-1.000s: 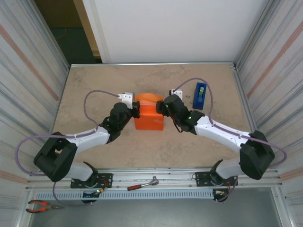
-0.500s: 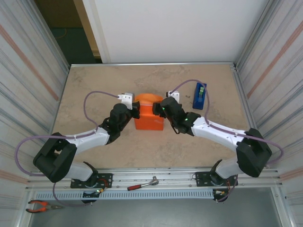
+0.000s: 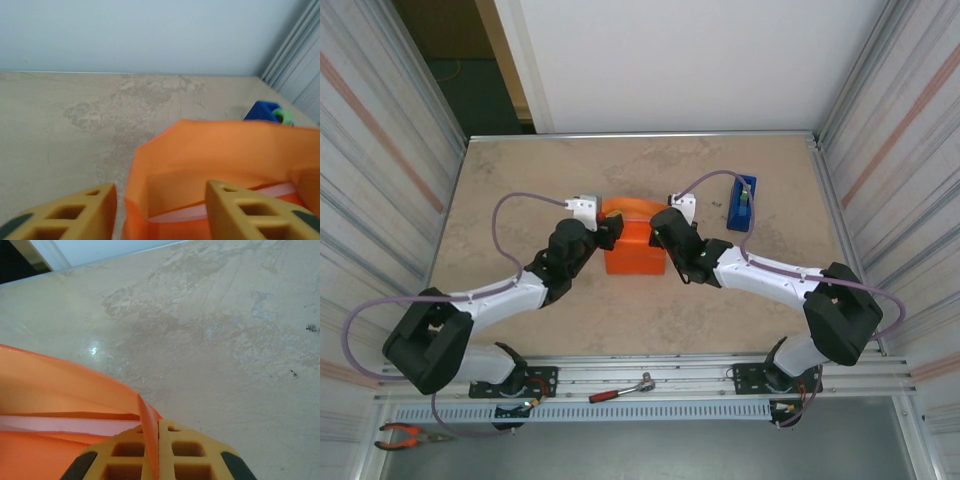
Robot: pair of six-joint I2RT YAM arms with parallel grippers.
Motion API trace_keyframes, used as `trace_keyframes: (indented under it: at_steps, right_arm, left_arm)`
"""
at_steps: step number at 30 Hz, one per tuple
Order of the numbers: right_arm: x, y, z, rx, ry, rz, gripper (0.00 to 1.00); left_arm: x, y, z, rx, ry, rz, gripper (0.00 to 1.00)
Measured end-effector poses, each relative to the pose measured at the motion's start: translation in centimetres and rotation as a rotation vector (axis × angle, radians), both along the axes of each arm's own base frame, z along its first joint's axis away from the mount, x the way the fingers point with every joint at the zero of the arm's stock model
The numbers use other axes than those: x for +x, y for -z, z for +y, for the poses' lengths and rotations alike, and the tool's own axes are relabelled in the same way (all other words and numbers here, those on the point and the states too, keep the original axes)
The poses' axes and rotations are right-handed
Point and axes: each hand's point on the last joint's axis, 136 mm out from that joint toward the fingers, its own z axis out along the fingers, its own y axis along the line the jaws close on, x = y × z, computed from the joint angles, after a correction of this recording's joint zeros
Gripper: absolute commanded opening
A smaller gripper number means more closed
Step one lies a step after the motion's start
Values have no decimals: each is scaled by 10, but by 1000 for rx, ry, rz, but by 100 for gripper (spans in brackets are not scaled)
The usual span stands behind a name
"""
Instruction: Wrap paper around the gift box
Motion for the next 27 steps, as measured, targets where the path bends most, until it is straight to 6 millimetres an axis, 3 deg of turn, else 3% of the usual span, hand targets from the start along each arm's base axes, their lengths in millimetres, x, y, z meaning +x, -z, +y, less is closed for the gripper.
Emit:
trace_keyframes:
  at_steps: [6, 11, 14, 17, 19, 24, 27]
  right_arm:
    - [0, 0, 0, 0, 0, 0, 0]
    - [0, 0, 0, 0, 0, 0, 0]
    - [0, 0, 0, 0, 0, 0, 0]
    - [0, 0, 0, 0, 0, 0, 0]
    - [0, 0, 1, 3, -3, 0, 0]
    - [2, -1, 0, -16, -3, 3, 0]
    - [4, -2, -2, -43, -15, 15, 0]
  left_arm:
    - [-5, -25, 4, -43, -2, -48, 71]
    - [-5, -17, 3, -40, -3, -29, 74]
    - [-5, -2, 2, -16, -2, 0, 73]
    - [-3, 17, -2, 16, -3, 34, 60]
    - [-1, 28, -3, 33, -6, 53, 40]
    - [8, 18, -3, 43, -29, 15, 5]
    - [9, 14, -5, 55, -21, 8, 0]
